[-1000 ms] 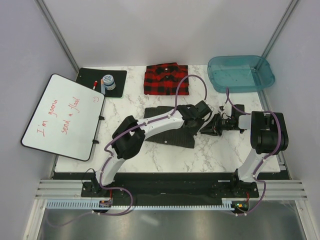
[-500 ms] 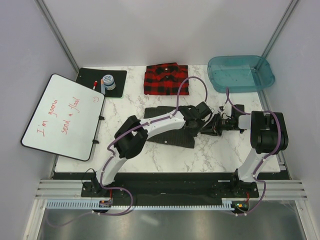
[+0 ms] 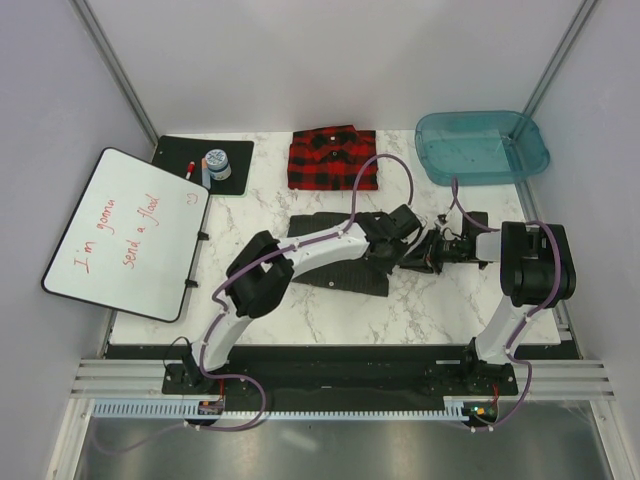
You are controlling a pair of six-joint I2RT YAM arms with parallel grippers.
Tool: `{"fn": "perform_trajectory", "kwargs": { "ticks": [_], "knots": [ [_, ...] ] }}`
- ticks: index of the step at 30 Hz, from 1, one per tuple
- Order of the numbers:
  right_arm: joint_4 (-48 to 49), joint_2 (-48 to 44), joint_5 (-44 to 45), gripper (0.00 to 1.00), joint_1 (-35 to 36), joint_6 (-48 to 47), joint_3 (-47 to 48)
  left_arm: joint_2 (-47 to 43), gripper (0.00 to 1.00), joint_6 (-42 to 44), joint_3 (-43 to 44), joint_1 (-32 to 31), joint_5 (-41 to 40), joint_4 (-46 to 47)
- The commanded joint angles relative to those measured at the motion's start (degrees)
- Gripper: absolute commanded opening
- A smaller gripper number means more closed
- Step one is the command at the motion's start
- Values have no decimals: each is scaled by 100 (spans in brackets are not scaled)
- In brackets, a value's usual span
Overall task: Fold and stack the long sleeve shirts
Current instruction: Fold the shirt
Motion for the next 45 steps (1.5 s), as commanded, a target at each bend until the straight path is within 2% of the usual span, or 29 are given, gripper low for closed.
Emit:
{"fn": "perform_trajectory", "kwargs": {
  "ticks": [1,14,31,37,45],
  "knots": [
    [601,-53,-354,22,99,282,-126,-905,2,155,-368,53,308,138],
    [1418,-88,-416,21,433,871,-214,-1082,2,163,-641,344,731,243],
    [1032,386,-12,34,837,731,41,-1372,2,137,-808,370,757,340],
    [777,246,444,36,864,590,67,-1451,2,137,-861,370,766,340],
    [1312,281,147,36,1039,1020,111,-1425,2,155,-905,379,818,375]
  ]
}}
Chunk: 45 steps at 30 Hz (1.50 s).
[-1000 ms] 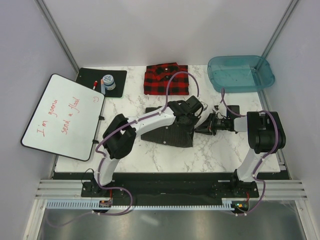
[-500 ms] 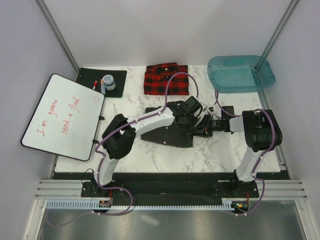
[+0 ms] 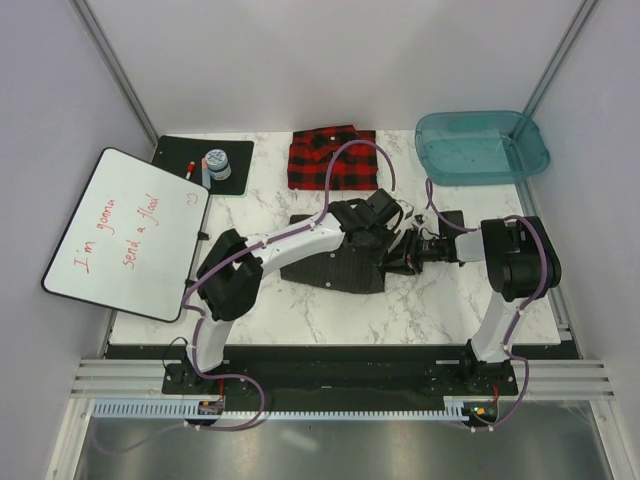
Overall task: Fold and stack the long sleeve shirts
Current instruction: Fold the shirt
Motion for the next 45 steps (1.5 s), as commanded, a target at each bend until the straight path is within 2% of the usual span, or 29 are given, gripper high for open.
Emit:
{"fn": "perform_trajectory", "kwargs": {
  "ticks": [1,8,11,13,16,17,22,23,24,27,29,30,32,33,34,38,43,45],
  "knots": [
    [404,-60,144,36,124,205,107,-258,2,135,-59,14,93,172],
    [711,142,83,34,229,530,116,-275,2,109,-120,14,163,233],
    [1010,203,4,24,264,689,115,-301,2,109,-138,14,154,251],
    [949,195,21,21,273,628,151,-328,2,100,-199,14,137,277],
    [571,203,48,8,273,417,300,-433,2,56,-331,31,146,347],
    [562,203,48,0,273,364,326,-451,2,56,-358,31,146,383],
    [-464,11,47,0,273,-197,677,-425,2,-14,-472,145,5,392],
    [-927,-112,143,0,265,-486,730,-416,4,-41,-481,198,5,400],
    [-1071,-156,240,0,273,-637,757,-425,13,-76,-524,268,5,392],
    [-1379,9,373,0,273,-971,854,-565,30,-138,-638,663,329,322],
    [-1546,281,347,0,291,-1095,977,-916,35,-85,-788,1041,707,295],
    [-1556,352,347,0,291,-1147,986,-1073,44,-50,-1006,1173,769,278],
    [-1573,466,312,0,308,-1200,1021,-1574,51,274,-1288,1568,1041,260],
    [-1591,476,311,0,317,-1261,1021,-1759,62,406,-1603,1709,1077,251],
    [-1591,476,329,0,317,-1280,1047,-2091,64,668,-1771,2015,1234,260],
    [-1757,502,311,0,317,-1438,1153,-2428,68,1049,-2466,2974,1859,172],
    [-1960,511,285,0,317,-1640,1276,-2104,66,1180,-2441,3932,2263,-100],
    [-2065,511,267,0,317,-1771,1302,-1911,66,1189,-2406,4039,2386,-118]
  ]
}}
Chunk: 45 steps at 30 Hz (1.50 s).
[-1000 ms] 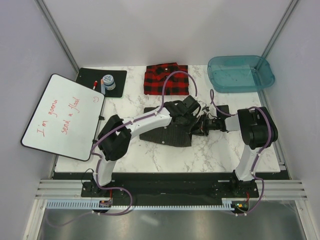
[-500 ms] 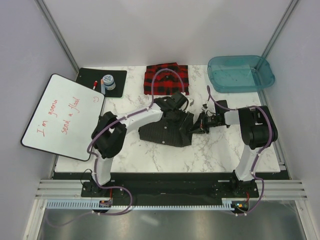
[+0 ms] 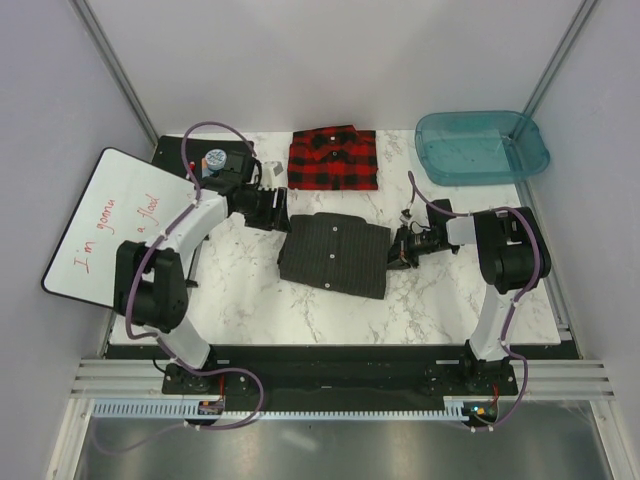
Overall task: Fold and stack the long sleeve shirts
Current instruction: Fold the shirt
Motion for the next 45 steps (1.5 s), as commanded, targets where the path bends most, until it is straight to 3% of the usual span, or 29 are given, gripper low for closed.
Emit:
{"fn": "perform_trajectory", "kwargs": {
  "ticks": [1,14,20,27,29,30,32,45],
  "knots": [
    [-304,96,58,0,27,-438,196,426,66,383,9,299,721,-208],
    [-638,78,49,0,35,-676,319,998,59,5,-78,309,1381,-85],
    [-717,96,23,0,26,-720,355,1182,50,-109,-70,309,1557,-85],
    [-840,122,-39,0,35,-790,398,1183,33,-135,-87,317,1636,-58],
    [-910,149,-48,0,27,-825,442,1165,22,-135,-131,317,1627,-32],
    [-928,149,-56,0,26,-843,442,1165,10,-153,-140,317,1610,-6],
    [-972,140,-56,0,35,-869,460,1148,3,-171,-157,317,1557,3],
    [-2175,219,119,0,-167,-1669,952,1095,2,-285,-245,449,1188,47]
  ]
}}
